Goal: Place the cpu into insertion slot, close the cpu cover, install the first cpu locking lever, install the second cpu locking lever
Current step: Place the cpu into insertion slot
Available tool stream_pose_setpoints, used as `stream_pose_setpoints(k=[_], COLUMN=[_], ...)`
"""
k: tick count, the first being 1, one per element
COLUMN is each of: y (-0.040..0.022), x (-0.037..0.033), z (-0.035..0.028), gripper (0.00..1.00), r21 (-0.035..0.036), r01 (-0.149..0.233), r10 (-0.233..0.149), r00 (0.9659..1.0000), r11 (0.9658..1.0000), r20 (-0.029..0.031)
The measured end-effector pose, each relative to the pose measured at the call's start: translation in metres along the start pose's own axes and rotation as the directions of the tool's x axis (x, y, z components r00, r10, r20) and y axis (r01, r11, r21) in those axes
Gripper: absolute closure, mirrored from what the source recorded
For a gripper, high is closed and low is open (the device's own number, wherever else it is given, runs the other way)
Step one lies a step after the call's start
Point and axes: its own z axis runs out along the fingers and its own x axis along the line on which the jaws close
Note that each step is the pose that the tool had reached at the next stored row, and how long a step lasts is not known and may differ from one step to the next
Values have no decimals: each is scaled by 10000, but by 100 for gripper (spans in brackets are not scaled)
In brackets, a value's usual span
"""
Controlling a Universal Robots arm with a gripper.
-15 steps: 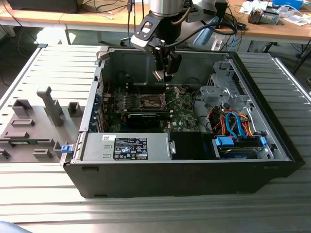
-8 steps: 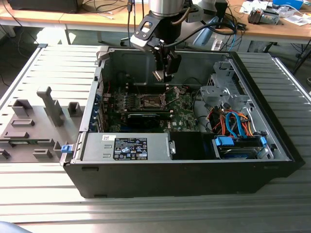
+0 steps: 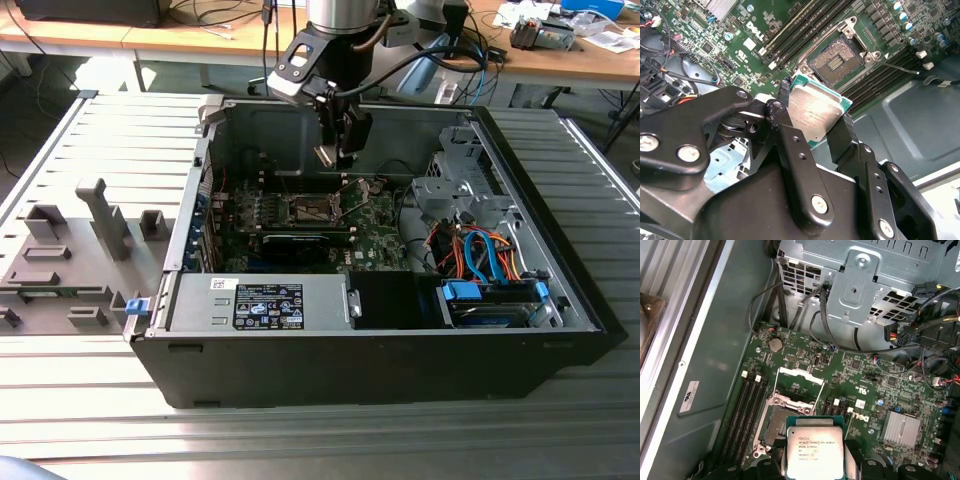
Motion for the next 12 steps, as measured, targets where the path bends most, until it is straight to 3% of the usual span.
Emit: stream_pose_setpoints(k=[12], y=[0], x=[0], z=[0], gripper=[46], r21=[6], r01=[-241], r10=[241], r00=[9997], r11=[9997], r20=[27])
